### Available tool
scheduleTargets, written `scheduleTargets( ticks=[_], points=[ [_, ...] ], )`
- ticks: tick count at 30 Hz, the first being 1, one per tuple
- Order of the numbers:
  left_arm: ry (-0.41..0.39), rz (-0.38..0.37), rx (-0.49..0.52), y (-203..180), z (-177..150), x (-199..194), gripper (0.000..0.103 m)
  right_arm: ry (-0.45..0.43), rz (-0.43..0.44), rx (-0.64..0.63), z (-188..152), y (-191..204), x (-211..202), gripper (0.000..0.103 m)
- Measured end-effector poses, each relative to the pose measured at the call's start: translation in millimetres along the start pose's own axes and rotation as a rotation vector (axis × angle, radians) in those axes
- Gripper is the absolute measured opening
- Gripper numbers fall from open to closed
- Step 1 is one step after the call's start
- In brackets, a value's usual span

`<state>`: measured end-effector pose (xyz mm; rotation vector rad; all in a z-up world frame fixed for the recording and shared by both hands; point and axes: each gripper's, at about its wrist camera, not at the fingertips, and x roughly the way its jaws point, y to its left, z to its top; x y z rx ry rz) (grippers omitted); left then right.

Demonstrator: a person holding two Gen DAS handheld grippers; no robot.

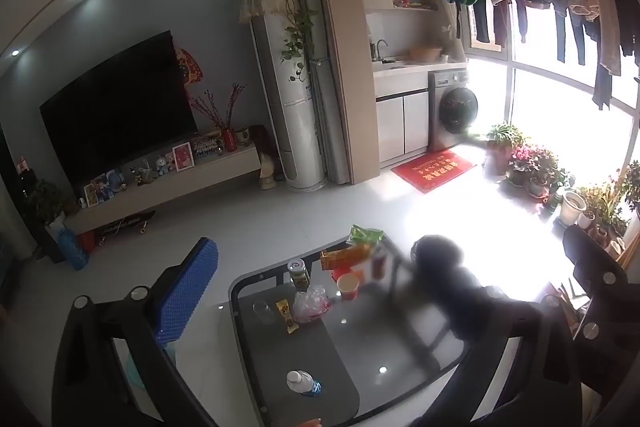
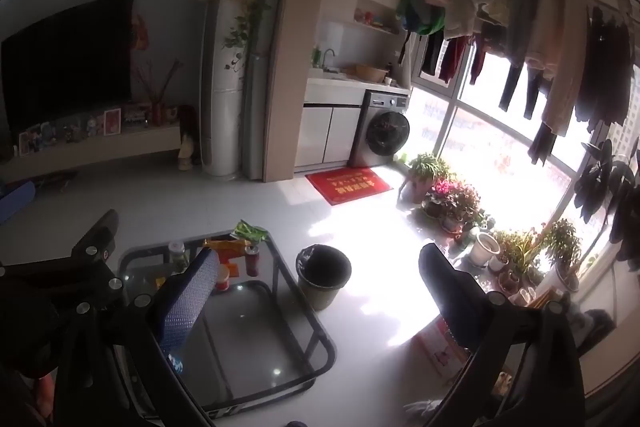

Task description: Collect trash

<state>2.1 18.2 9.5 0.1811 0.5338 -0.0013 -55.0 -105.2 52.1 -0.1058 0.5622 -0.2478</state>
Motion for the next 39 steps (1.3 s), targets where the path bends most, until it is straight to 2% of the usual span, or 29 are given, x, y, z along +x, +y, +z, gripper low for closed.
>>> scheduleTargets(
  ticks=[10, 30, 39],
  points=[
    [0.0, 0.002, -0.009, 2.2, -0.6, 1.0, 0.097, -0.001, 0.007, 0.004, -1.9, -2.2, -2.0, 0.097],
    [0.018, 0.031, -0.031, 5.0, -7.8, -2.4, 0.097, 0.031, 0.087, 0.039, -4.6, 2.8, -2.5, 0.097],
    [0.03, 0.028, -0.032, 7.5, -5.9, 1.2, 0.097, 0.073, 0.113, 0.049, -0.4, -4.3, -0.4, 0.097]
  ],
)
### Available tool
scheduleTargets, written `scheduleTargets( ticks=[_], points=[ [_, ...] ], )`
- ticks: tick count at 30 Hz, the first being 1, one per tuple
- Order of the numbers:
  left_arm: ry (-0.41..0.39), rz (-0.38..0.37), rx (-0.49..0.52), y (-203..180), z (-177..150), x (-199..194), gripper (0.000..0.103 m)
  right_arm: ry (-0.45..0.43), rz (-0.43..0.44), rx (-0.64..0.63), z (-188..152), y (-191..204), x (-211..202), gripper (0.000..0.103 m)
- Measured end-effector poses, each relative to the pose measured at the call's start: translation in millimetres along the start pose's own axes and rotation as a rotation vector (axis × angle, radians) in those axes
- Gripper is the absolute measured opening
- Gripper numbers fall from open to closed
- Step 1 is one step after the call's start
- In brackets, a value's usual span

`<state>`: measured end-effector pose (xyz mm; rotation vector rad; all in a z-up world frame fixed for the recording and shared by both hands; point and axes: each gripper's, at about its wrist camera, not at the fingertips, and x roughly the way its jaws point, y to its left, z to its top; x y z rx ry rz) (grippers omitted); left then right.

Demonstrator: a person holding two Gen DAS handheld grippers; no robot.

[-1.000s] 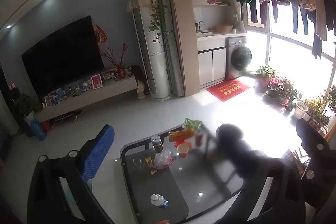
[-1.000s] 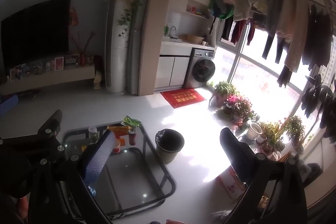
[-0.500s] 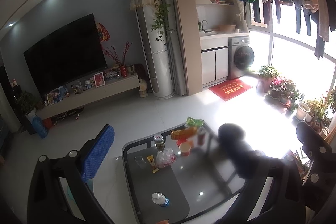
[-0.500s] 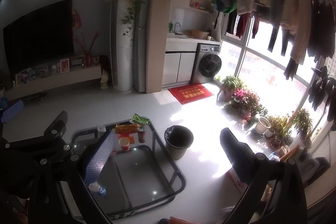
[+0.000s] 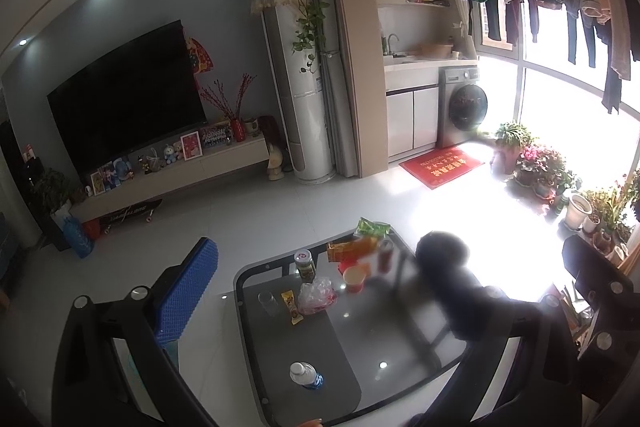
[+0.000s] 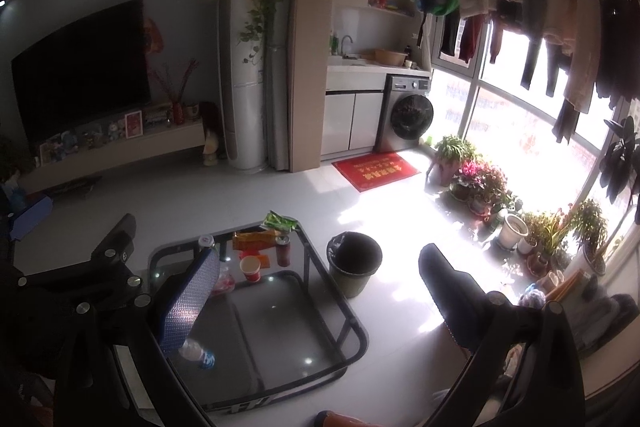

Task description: Collect trash

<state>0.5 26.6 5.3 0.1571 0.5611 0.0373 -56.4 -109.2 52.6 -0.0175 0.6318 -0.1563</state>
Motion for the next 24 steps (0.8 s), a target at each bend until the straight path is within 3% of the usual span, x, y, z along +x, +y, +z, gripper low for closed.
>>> scheduleTargets(
  ticks=[24],
  points=[
    [0.027, 0.005, 0.002, -2, -3, 12, 0.097, 0.01, 0.011, 0.016, 1, -2, 10, 0.097]
  ],
)
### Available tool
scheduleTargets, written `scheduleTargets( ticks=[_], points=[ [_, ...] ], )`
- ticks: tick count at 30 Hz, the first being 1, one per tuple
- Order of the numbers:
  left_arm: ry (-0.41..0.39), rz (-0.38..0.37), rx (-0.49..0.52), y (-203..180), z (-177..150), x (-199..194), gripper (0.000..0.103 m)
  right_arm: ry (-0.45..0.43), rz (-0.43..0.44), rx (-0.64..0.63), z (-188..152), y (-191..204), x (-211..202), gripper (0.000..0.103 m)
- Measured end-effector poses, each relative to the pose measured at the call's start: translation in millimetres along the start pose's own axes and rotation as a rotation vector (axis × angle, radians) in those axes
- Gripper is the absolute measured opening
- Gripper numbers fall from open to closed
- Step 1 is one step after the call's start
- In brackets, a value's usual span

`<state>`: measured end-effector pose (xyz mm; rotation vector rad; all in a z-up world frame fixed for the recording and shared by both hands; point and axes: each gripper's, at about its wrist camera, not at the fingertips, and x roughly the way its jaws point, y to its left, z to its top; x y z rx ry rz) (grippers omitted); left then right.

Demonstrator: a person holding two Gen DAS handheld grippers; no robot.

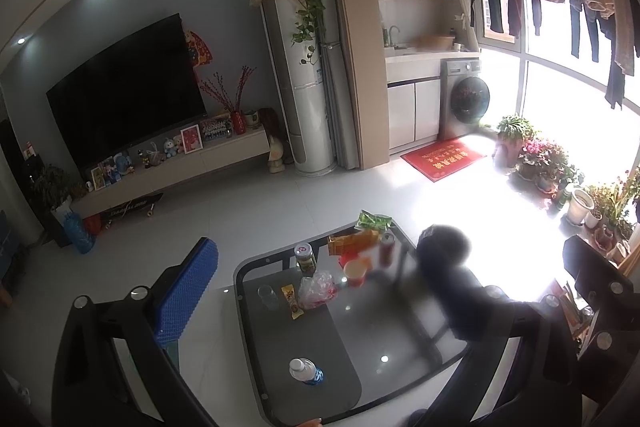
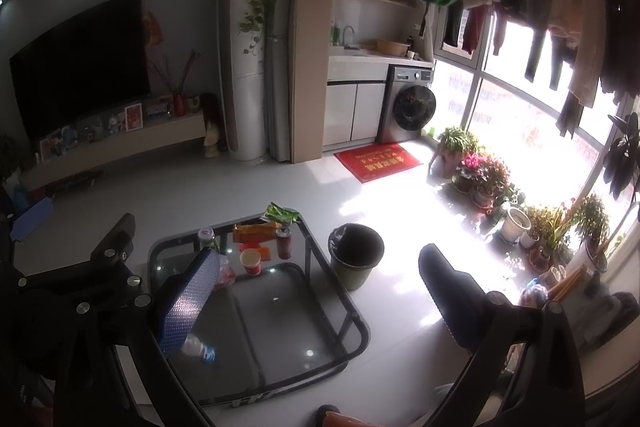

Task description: Collect trash

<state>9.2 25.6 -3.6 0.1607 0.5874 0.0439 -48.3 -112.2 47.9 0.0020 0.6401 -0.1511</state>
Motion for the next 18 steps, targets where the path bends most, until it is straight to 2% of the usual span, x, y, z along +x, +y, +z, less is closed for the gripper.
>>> scheduleTargets(
  ticks=[9, 13, 18],
  points=[
    [0.009, 0.008, 0.002, 1, -3, 8, 0.097, 0.038, -0.007, -0.019, 3, -1, 8, 0.097],
    [0.014, 0.014, 0.0, 0, -2, 10, 0.097, 0.012, 0.004, -0.02, 7, -1, 13, 0.097],
    [0.015, 0.023, 0.003, -2, -4, 10, 0.097, 0.02, 0.012, -0.026, 10, -4, 17, 0.097]
  ],
)
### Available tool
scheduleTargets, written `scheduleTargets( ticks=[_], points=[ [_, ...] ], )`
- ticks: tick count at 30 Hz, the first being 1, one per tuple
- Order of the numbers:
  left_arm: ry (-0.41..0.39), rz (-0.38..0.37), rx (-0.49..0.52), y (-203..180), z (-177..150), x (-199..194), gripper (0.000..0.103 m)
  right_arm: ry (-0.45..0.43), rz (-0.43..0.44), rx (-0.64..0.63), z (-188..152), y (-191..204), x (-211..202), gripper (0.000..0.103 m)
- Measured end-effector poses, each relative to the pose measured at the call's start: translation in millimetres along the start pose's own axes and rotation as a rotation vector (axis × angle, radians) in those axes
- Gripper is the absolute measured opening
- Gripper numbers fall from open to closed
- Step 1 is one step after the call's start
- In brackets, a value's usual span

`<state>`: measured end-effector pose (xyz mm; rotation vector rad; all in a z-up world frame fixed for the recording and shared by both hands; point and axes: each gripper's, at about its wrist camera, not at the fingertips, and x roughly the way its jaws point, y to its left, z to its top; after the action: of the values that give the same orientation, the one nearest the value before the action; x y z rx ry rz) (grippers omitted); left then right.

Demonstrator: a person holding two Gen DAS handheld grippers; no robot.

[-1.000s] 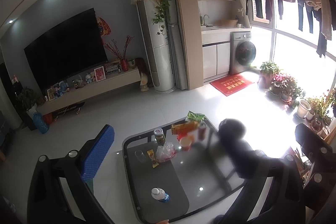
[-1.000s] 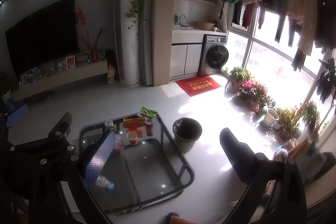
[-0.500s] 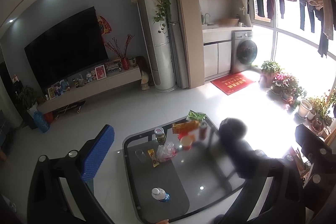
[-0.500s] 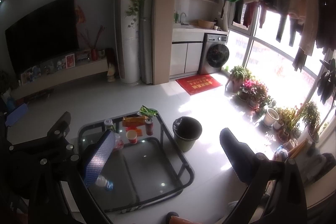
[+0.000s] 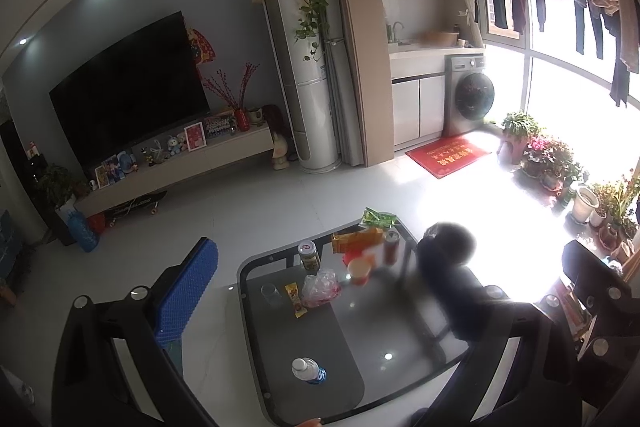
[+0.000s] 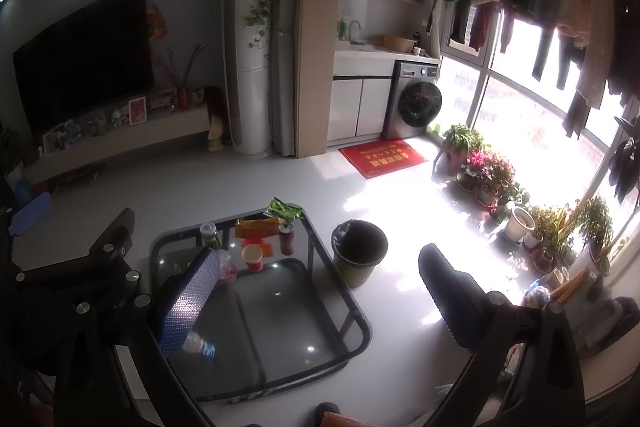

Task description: Collect trash

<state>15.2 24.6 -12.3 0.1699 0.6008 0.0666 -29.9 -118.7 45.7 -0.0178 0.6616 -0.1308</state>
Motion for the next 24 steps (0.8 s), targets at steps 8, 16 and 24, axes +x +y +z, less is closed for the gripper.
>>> scheduleTargets(
  ticks=[8, 16, 24],
  points=[
    [0.008, 0.015, 0.0, -7, 7, 2, 0.097, 0.014, 0.018, -0.006, -1, -4, 5, 0.097],
    [0.021, 0.034, -0.005, -16, 13, 8, 0.097, 0.014, 0.04, -0.011, 3, -7, 12, 0.097],
    [0.041, 0.053, -0.016, -23, 20, 17, 0.097, 0.028, 0.059, -0.014, 11, -15, 28, 0.097]
  ],
)
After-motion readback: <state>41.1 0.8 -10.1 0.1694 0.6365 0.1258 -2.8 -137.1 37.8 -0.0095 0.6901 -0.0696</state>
